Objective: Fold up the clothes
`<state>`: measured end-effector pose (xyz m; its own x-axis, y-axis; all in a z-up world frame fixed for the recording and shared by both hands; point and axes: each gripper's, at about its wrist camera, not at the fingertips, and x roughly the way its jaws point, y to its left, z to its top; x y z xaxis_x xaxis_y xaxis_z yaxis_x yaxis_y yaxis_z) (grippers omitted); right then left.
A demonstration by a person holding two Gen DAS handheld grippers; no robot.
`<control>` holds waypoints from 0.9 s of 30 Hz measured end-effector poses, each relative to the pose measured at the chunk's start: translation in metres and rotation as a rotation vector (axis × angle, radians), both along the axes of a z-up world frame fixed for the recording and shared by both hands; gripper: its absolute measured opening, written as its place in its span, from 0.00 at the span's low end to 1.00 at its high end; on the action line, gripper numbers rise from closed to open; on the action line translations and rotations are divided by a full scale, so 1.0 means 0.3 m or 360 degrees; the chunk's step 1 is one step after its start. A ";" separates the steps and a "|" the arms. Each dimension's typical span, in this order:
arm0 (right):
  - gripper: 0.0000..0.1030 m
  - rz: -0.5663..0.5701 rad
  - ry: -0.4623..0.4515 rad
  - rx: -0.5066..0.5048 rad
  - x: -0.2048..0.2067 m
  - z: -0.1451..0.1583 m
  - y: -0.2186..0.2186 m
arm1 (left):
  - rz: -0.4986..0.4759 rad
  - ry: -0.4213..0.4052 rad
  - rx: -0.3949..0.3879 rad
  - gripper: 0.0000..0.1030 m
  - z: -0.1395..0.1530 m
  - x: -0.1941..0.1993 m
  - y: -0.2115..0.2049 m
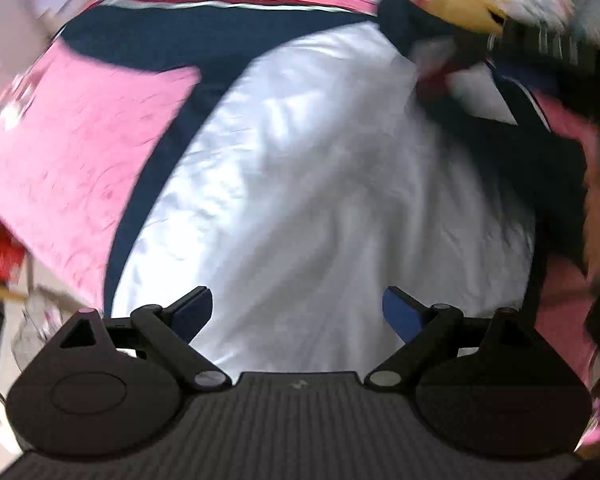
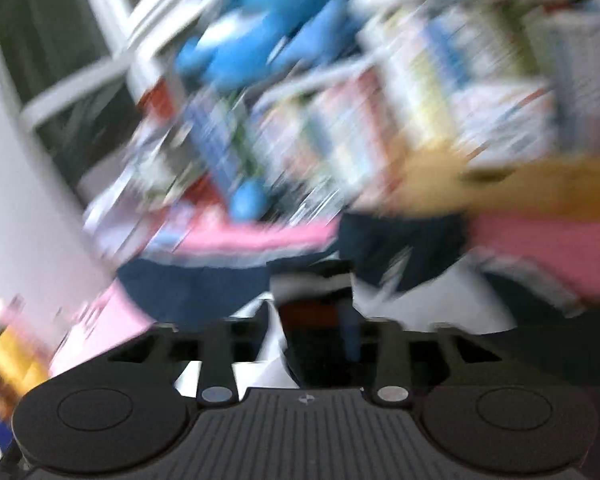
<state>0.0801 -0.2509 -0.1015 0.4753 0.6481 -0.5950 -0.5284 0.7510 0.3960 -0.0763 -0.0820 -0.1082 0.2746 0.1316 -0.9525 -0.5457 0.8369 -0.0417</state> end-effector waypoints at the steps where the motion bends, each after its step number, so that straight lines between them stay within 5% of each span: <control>1: 0.67 0.0024 -0.0015 -0.0029 -0.023 -0.008 0.022 | 0.0044 -0.0023 -0.0025 0.91 -0.002 -0.012 0.028; 9: 0.75 0.0023 -0.0168 -0.0547 -0.200 -0.121 -0.075 | 0.0058 -0.0226 -0.0326 0.91 -0.083 0.087 0.121; 19: 0.83 -0.0328 -0.0133 -0.0851 -0.276 -0.181 -0.295 | 0.0104 -0.0259 -0.0389 0.90 -0.288 0.389 0.165; 20: 0.83 -0.0357 -0.0116 -0.0856 -0.280 -0.189 -0.311 | 0.0086 -0.0276 -0.0373 0.86 -0.297 0.402 0.158; 23: 0.83 -0.0436 -0.0066 -0.0873 -0.292 -0.209 -0.344 | -0.0040 -0.0341 -0.0307 0.45 -0.291 0.427 0.133; 27: 0.83 -0.0463 -0.0047 -0.0905 -0.301 -0.232 -0.348 | -0.0139 -0.0490 -0.0281 0.37 -0.225 0.424 0.139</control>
<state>-0.0101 -0.3554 -0.1712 0.6057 0.0770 -0.7920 -0.2758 0.9539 -0.1182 0.0511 -0.0402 -0.1758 0.5551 -0.0639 -0.8293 -0.4120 0.8450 -0.3409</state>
